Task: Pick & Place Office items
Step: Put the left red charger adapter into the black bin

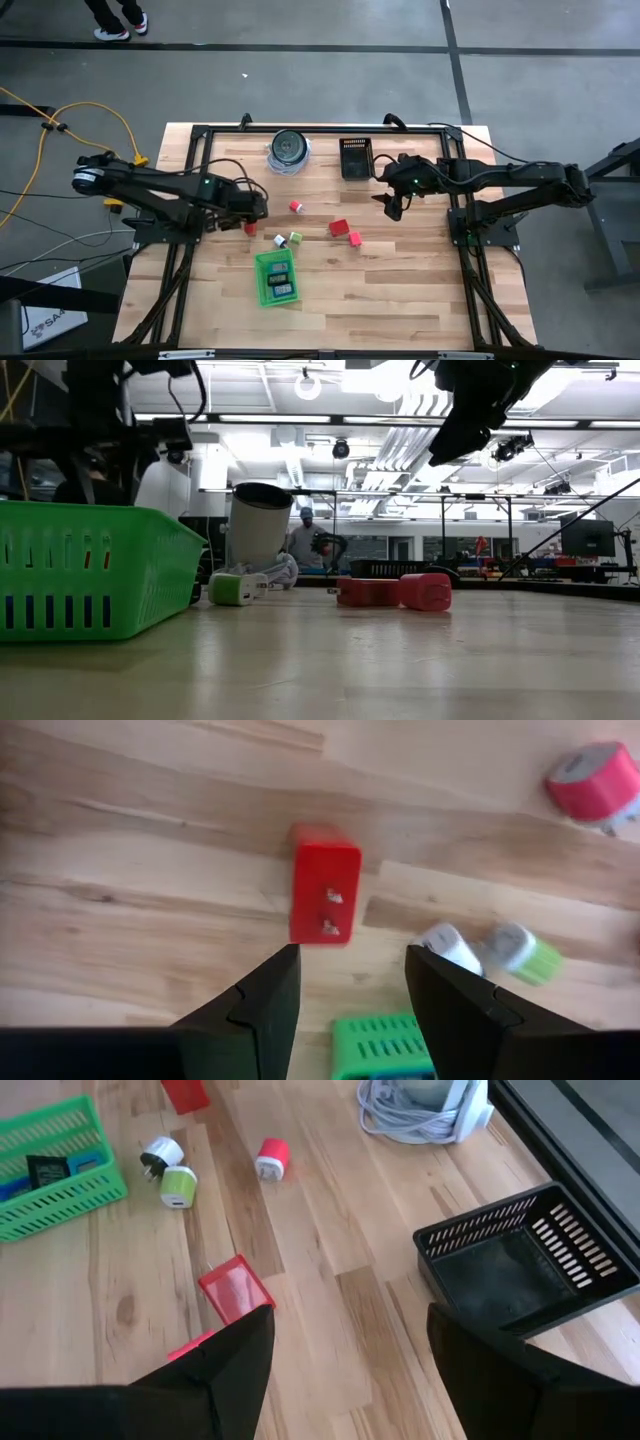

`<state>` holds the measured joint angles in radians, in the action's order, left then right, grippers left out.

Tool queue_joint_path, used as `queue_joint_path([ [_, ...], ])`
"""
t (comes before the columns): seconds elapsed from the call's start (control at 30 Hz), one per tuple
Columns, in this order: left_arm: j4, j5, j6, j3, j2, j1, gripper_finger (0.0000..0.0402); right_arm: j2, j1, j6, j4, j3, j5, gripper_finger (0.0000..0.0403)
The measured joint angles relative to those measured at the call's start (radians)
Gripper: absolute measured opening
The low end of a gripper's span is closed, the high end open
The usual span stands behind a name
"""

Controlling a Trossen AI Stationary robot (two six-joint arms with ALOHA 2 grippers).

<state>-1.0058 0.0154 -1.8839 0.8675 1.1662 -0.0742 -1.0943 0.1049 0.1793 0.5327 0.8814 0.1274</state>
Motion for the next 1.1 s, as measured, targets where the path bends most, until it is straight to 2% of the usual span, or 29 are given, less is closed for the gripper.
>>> queue_joint_path([
  [0.5, -0.026, 0.004, -0.015, 0.002, 0.076, 0.003, 0.0172, 0.0, 0.0, 0.0, -0.008, 0.0, 0.0, 0.025],
  [1.1, 0.008, 0.039, 0.044, -0.001, 0.156, 0.003, 0.0172, 0.0, 0.0, 0.0, -0.023, 0.0, 0.0, 0.025],
])
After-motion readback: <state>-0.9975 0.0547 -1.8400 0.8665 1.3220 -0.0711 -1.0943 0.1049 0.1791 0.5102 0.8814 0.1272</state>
